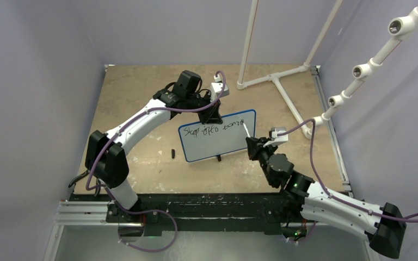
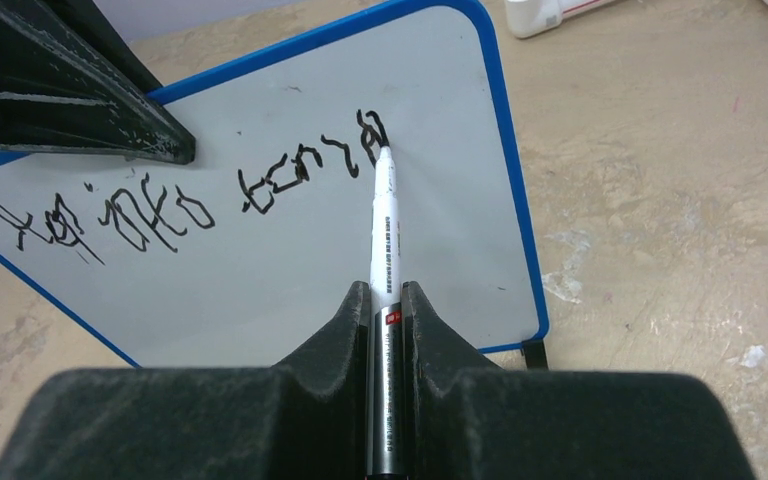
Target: Write a sentence on the whiteboard
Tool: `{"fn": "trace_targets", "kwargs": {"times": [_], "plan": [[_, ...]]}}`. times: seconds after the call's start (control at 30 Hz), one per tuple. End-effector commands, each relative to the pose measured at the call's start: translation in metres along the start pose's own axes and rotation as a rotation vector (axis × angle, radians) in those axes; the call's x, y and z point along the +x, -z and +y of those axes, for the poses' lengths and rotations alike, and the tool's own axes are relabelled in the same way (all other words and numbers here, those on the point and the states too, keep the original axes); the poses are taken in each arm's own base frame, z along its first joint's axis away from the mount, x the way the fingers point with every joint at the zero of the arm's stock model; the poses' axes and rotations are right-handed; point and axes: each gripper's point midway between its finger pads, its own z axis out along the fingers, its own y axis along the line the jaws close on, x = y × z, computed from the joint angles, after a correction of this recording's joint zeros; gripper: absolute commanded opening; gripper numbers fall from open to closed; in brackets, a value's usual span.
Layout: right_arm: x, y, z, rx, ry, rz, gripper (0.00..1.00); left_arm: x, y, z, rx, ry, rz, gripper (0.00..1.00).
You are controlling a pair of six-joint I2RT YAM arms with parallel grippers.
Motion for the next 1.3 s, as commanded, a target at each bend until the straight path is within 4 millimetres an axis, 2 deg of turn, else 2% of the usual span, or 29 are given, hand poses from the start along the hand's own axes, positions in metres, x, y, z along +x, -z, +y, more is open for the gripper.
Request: {"fn": "trace_targets", "kwargs": {"times": [0.0,0.3,0.57,0.7,0.93,1.27], "plan": [[0.003,0.001,-0.004,0.026,-0.04,0.014,0.0,0.018,0.001,-0.014,0.044,0.016,0.05,0.0],[0.007,0.002,-0.002,0.013,-0.059,0.036,0.0,0.018,0.0,-0.014,0.047,0.017,0.051,0.0],[-0.023,0.0,0.003,0.001,-0.047,-0.069,0.0,0.018,0.0,-0.014,0.046,0.018,0.051,0.0],[-0.031,-0.002,0.004,0.01,-0.035,-0.095,0.0,0.018,0.0,-0.014,0.047,0.017,0.05,0.0],[-0.029,-0.004,-0.002,0.046,-0.024,-0.087,0.0,0.018,0.001,-0.015,0.047,0.016,0.049,0.0],[-0.021,-0.005,0.001,0.032,-0.02,-0.06,0.0,0.017,0.002,-0.015,0.044,0.014,0.047,0.0]]}}
